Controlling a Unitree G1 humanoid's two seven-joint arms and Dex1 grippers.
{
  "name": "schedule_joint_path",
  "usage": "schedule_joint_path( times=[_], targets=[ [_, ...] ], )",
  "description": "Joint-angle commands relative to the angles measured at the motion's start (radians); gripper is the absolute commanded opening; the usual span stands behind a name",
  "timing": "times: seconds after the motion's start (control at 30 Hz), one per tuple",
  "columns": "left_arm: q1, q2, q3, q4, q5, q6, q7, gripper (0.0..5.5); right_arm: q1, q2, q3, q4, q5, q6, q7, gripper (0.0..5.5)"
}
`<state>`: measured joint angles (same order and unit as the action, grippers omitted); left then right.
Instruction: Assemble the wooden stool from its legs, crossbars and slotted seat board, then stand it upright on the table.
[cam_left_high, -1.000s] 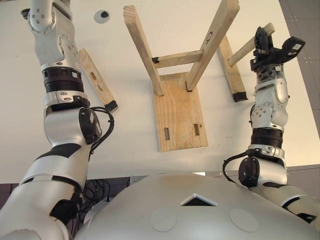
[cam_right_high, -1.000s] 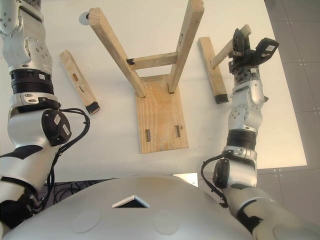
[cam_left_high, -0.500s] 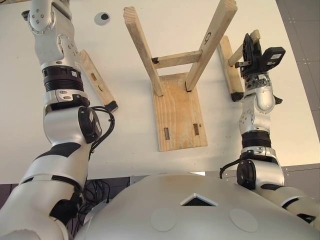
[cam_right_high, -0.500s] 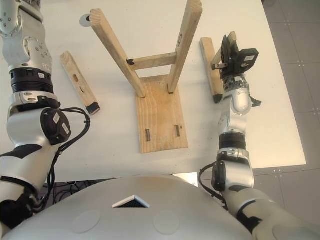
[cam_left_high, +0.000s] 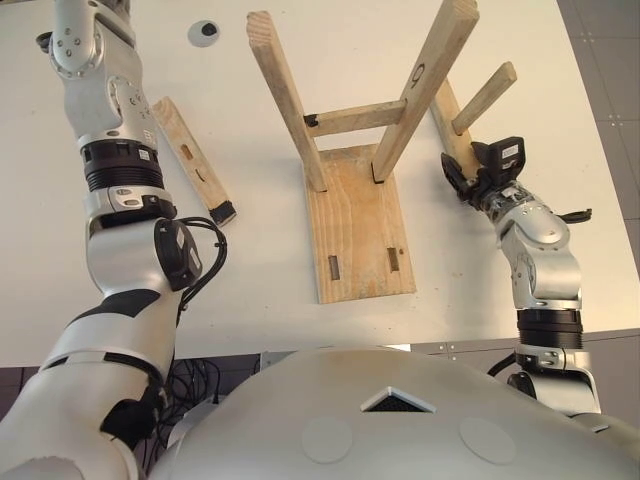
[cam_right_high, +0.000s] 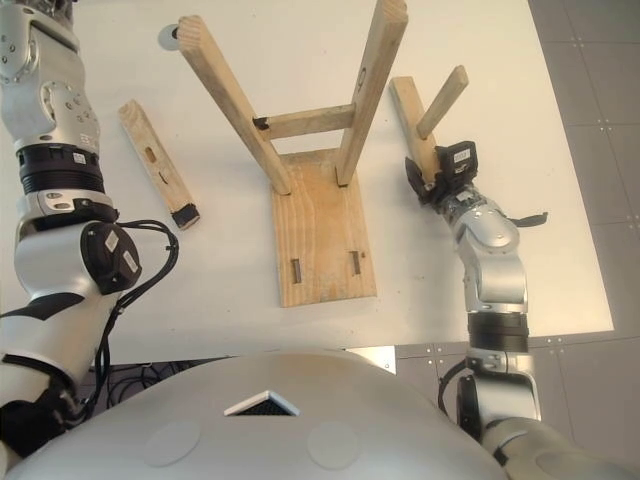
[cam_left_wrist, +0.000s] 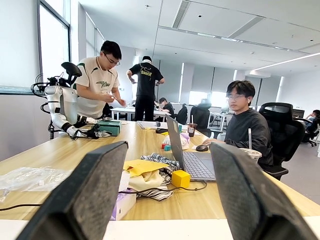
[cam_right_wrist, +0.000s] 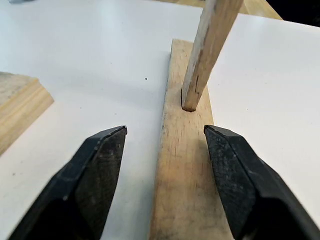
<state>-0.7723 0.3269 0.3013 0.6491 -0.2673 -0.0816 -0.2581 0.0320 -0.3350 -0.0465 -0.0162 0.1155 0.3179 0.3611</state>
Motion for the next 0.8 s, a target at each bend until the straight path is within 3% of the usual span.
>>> schedule_joint_path(
  times=[0.03,0.1,0.27,0.43,0.57,0.67,0.8],
  targets=[
    [0.014,0.007,0.005,-0.015,-0.001,0.018,0.010,2.98,-0.008,-0.033,-0.018,-0.007,-0.018,0.062,-0.016,2.82],
    [0.015,0.008,0.006,-0.014,-0.001,0.019,0.012,2.98,-0.006,-0.041,-0.013,0.000,-0.021,0.102,-0.009,2.82],
    [0.009,0.010,0.007,-0.048,-0.001,0.023,0.025,2.98,-0.004,-0.050,-0.019,-0.021,-0.004,0.157,0.001,2.03],
    [-0.027,-0.001,-0.010,-0.177,-0.027,0.090,0.020,2.98,-0.069,0.007,-0.141,-0.073,0.152,0.256,-0.002,2.01],
    [-0.075,-0.020,0.013,-0.310,-0.258,0.414,-0.072,2.98,-0.238,0.040,-0.322,-0.124,0.393,0.319,-0.026,2.01],
    [-0.085,-0.004,-0.007,-0.436,-0.473,0.682,-0.213,2.98,-0.393,0.000,-0.389,-0.160,0.573,0.403,0.001,2.01],
    [-0.116,-0.001,-0.060,-0.508,-0.634,0.890,-0.370,2.98,-0.600,-0.073,-0.421,-0.143,0.811,0.541,0.085,2.01]
  ],
)
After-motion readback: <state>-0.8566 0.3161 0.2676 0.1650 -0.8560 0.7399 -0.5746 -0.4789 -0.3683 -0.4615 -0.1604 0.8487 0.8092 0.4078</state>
